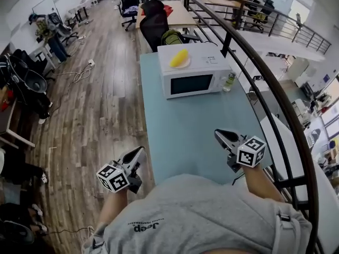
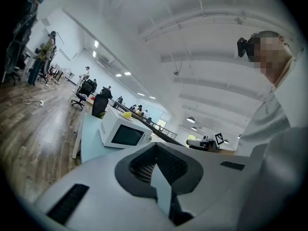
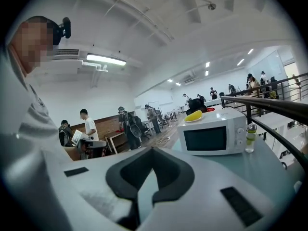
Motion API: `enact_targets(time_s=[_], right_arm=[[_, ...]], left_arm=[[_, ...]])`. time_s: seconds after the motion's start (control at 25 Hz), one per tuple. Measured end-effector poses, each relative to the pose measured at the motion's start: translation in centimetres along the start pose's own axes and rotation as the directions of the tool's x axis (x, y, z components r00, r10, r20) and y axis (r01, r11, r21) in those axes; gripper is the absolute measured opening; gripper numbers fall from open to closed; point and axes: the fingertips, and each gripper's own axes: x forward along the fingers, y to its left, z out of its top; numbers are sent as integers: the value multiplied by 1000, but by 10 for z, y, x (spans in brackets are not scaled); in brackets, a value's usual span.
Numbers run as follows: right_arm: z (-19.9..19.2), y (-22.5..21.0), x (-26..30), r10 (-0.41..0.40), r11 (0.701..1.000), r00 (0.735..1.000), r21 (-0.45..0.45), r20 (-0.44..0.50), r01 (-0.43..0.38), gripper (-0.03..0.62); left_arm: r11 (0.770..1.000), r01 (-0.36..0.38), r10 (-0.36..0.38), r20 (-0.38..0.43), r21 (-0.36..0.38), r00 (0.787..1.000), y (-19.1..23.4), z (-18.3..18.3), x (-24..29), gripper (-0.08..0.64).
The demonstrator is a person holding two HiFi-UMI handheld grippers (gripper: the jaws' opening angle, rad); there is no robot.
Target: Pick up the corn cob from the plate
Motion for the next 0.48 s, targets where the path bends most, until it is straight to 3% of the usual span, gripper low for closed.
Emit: enact_targets(time_s=[0.16,0.28,0.48], right_arm=[[-6,-62,10,84,996,996,-27,-37,-85,15],[2,-113,18,115,993,993,-32,-23,-116,15],[-5,-174,35,114,991,993,69,21,-115,15]], left_arm=[[991,-127,127,9,-29,992,-5,0,43,18],[989,-147,147,-15,-29,989,-15,9,88,18],[988,-154,155,-50,20,987,-23,26,137,18]])
